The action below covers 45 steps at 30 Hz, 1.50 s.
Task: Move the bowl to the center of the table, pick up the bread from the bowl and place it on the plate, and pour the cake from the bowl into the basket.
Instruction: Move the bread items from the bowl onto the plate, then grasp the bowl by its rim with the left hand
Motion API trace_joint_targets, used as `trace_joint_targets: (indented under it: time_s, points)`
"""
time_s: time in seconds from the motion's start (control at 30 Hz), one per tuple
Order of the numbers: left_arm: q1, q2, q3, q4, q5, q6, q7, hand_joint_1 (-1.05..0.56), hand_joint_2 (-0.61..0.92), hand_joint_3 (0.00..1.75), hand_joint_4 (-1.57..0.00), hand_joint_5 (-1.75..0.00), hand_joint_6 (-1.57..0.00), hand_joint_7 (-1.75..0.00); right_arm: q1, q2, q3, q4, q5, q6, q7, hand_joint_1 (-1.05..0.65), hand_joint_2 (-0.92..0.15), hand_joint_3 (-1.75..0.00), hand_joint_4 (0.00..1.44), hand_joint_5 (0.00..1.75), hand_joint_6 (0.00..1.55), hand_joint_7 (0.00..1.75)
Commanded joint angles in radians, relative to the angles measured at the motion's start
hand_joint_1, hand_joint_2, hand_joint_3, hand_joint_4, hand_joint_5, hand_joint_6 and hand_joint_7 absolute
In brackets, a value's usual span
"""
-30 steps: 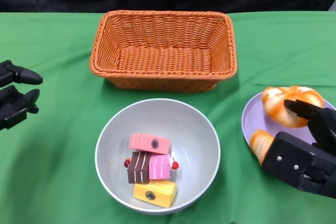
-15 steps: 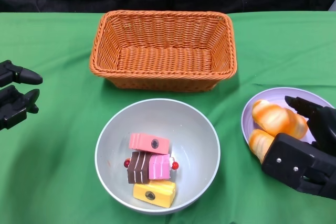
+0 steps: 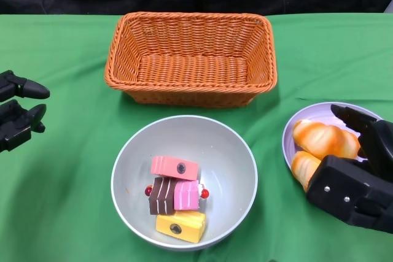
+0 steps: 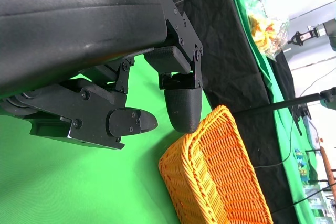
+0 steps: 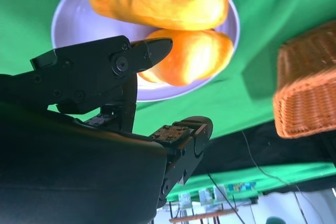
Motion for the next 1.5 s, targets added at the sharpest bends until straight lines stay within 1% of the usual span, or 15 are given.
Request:
trace_joint_targets:
  time_s: [0.03,0.07,0.17,0.33,0.4,0.47,0.5,0.6,0.7,0.97,1.1,1.17,1.23,1.3,1.5]
  points:
    - [-0.007,0.018,0.003,0.001,-0.001,-0.001,-0.005,0.01,0.92,0.39,-0.66,-1.61,-0.66,-1.21,0.021,0.029,-0.043,-0.025,0.037,-0.039,-0.070,-0.28,-0.91,0.00,0.66,0.46,0.54,0.01]
    - [-0.007,0.018,0.003,0.001,-0.001,-0.002,-0.005,0.01,0.92,0.39,-0.65,-1.61,-0.66,-1.21,0.031,0.053,-0.063,-0.048,0.075,-0.072,-0.094,-0.27,-0.91,0.00,0.72,0.32,0.57,0.01]
    - [-0.006,0.017,0.002,0.000,0.001,-0.004,-0.002,0.01,0.92,0.39,-0.65,-1.60,-0.66,-1.20,0.052,0.096,-0.098,-0.100,0.145,-0.132,-0.135,-0.27,-0.92,0.00,0.82,0.21,0.68,0.04]
    - [-0.006,0.016,0.001,-0.002,0.000,-0.005,-0.006,0.02,0.92,0.40,-0.65,-1.61,-0.66,-1.20,0.113,0.159,-0.143,-0.197,0.321,-0.252,-0.120,-0.22,-0.92,-0.04,1.00,0.22,0.90,0.10]
    - [-0.005,0.017,0.001,-0.002,0.001,-0.008,-0.008,0.03,0.92,0.41,-0.65,-1.61,-0.65,-1.20,0.134,0.173,-0.154,-0.223,0.387,-0.281,-0.098,-0.17,-0.92,-0.09,1.09,0.29,1.02,0.14]
    - [-0.005,0.017,-0.001,-0.001,0.003,-0.011,-0.006,0.03,0.92,0.41,-0.65,-1.61,-0.65,-1.21,0.152,0.184,-0.162,-0.239,0.444,-0.309,-0.077,-0.15,-0.92,-0.13,1.03,0.54,1.09,0.15]
    - [-0.005,0.017,-0.002,0.000,0.005,-0.012,-0.005,0.03,0.92,0.41,-0.65,-1.61,-0.65,-1.21,0.165,0.189,-0.166,-0.248,0.480,-0.327,-0.062,-0.15,-0.92,-0.16,0.98,0.78,1.13,0.19]
    - [-0.005,0.018,-0.005,-0.001,0.008,-0.014,-0.004,0.02,0.92,0.40,-0.65,-1.60,-0.66,-1.21,0.197,0.197,-0.173,-0.268,0.550,-0.360,-0.033,-0.15,-0.92,-0.19,0.86,1.15,0.96,0.64]
    - [-0.002,0.020,-0.011,-0.003,0.012,-0.026,-0.007,0.02,0.92,0.40,-0.66,-1.60,-0.66,-1.21,0.233,0.209,-0.175,-0.291,0.599,-0.381,-0.017,-0.16,-0.92,-0.21,0.84,1.30,0.84,0.90]
    - [0.010,0.026,-0.026,-0.015,0.021,-0.096,-0.015,0.02,0.92,0.36,-0.67,-1.55,-0.67,-1.16,0.300,0.232,-0.177,-0.300,0.676,-0.460,0.017,-0.16,-0.91,-0.30,0.82,1.40,0.80,1.04]
    - [0.025,0.033,-0.041,-0.047,0.016,-0.223,-0.102,-0.04,0.85,0.29,-0.70,-1.11,-0.76,-0.70,0.336,0.246,-0.178,-0.304,0.733,-0.477,0.037,-0.14,-0.72,-0.67,0.77,1.46,0.75,1.12]
    - [0.039,0.047,-0.067,-0.074,0.015,-0.322,-0.207,-0.24,0.86,0.16,-0.64,-0.67,-0.74,-0.30,0.347,0.263,-0.183,-0.304,0.762,-0.474,0.035,-0.13,-0.69,-0.72,0.74,1.50,0.73,1.14]
    - [0.053,0.060,-0.097,-0.101,0.010,-0.416,-0.308,-0.35,0.90,0.05,-0.62,-0.30,-0.69,-0.09,0.351,0.280,-0.190,-0.305,0.807,-0.467,0.042,-0.12,-0.70,-0.72,0.70,1.55,0.71,1.18]
    - [0.065,0.079,-0.134,-0.127,0.036,-0.519,-0.349,-0.45,0.91,0.01,-0.56,-0.13,-0.61,-0.02,0.351,0.291,-0.198,-0.307,0.862,-0.457,0.057,-0.11,-0.72,-0.71,0.67,1.59,0.68,1.21]
    - [0.070,0.126,-0.191,-0.167,0.201,-0.810,-0.275,-0.63,0.87,0.00,-0.53,-0.05,-0.54,0.00,0.349,0.293,-0.206,-0.310,0.933,-0.434,0.084,-0.12,-0.72,-0.73,0.68,1.62,0.67,1.23]
